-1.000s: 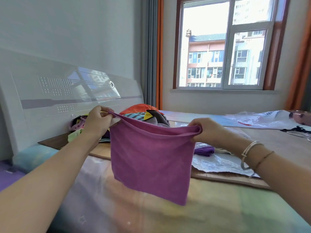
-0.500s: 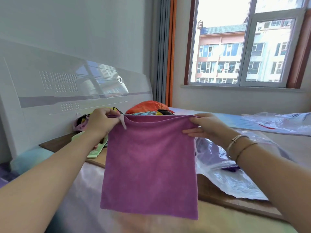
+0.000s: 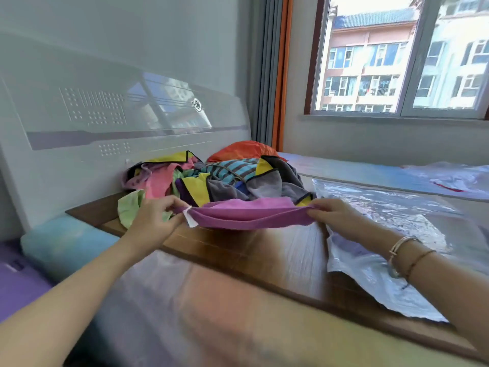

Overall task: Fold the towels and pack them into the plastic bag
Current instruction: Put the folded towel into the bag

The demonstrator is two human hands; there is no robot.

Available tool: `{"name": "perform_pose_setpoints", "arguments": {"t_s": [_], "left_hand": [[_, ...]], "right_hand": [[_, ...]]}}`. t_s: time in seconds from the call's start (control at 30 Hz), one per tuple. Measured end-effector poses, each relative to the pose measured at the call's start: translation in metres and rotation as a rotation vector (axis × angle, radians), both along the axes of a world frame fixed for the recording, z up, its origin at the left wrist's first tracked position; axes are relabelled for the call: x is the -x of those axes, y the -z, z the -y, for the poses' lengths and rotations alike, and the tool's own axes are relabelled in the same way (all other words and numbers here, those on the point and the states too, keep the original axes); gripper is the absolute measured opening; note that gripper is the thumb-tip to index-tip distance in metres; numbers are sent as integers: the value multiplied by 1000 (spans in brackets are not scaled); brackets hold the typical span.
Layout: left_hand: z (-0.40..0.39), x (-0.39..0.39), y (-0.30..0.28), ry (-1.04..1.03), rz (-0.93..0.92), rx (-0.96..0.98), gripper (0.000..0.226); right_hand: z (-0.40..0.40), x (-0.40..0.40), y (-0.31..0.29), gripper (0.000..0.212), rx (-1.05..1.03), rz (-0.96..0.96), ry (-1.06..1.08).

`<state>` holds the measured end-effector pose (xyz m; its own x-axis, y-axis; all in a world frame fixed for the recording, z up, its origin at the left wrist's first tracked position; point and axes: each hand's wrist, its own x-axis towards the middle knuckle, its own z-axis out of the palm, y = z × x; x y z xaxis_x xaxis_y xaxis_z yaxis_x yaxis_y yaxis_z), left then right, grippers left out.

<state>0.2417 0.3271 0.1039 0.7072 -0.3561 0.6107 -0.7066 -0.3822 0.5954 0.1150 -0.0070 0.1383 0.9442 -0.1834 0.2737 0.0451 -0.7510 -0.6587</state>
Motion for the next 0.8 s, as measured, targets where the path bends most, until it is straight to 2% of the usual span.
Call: {"name": "perform_pose_setpoints", "arguments": {"t_s": [0.07, 0.17, 0.23, 0.33, 0.43, 0.57, 0.7, 0.77, 0.8], "left_hand": [[-6, 6, 25, 56, -137, -77, 23], [-7, 10, 46, 134, -414, -70, 15], [-6, 8, 50, 125, -459, -94, 18], [-3, 1, 50, 65, -461, -169, 19], [6, -10, 51, -14, -451, -218, 13], [32, -35, 56, -189, -330, -189, 17], [62, -54, 65, -300, -270, -164, 20], [71, -61, 75, -354, -223, -259, 9], [74, -61, 79, -407, -166, -376, 13]], "right_hand": [[0, 4, 24, 21, 78, -177, 3], [-8, 6, 40, 21, 72, -288, 41], [-15, 5, 40, 15, -13, -306, 91], [-23, -2, 39, 15, -6, -377, 162], [-25, -16, 44, 16, 159, -394, 221], [-25, -38, 53, 15, 357, -317, 320], [-27, -52, 64, 31, 655, -352, 428], [-26, -56, 70, 34, 735, -438, 426], [-25, -56, 74, 35, 744, -473, 414]]}}
